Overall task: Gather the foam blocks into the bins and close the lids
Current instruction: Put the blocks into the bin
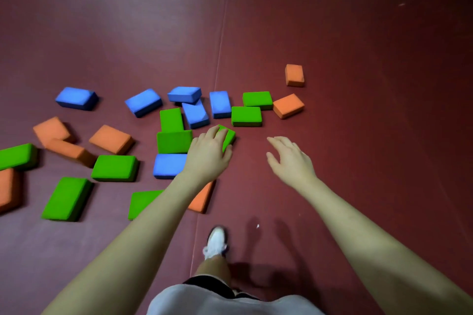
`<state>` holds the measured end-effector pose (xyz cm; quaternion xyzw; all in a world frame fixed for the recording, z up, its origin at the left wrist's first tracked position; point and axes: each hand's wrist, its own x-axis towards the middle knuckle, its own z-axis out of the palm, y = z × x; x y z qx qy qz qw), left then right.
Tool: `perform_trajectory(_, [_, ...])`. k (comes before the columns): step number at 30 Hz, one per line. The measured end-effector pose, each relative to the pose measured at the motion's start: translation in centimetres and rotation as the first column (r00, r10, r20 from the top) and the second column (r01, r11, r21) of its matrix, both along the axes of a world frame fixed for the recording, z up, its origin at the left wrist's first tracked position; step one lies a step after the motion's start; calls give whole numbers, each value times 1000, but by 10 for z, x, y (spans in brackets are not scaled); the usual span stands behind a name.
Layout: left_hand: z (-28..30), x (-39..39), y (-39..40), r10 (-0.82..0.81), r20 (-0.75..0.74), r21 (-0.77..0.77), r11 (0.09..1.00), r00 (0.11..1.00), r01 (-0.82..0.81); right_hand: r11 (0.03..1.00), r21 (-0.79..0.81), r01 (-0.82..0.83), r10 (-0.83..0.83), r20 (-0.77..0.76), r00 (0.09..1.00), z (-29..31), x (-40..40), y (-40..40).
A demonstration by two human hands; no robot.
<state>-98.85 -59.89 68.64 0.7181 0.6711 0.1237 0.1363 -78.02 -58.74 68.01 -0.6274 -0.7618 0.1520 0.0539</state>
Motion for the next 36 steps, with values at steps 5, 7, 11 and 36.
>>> perform_trajectory(5, [-3, 22, 118, -69, -64, 23, 997, 996, 70, 998, 19, 60, -60, -2, 998, -5, 28, 110])
perform_trajectory(7, [-3, 28, 169, -72, -75, 8, 997, 995, 73, 996, 15, 93, -93, -5, 996, -6, 34, 157])
perform_trajectory(11, [-6, 43, 260, -126, -58, -17, 992, 990, 126, 993, 14, 115, -115, 11, 993, -6, 47, 238])
perform_trajectory(36, [-64, 270, 680, 22, -76, -162, 986, 997, -34, 982, -120, -144, 153, 71, 986, -60, 275, 703])
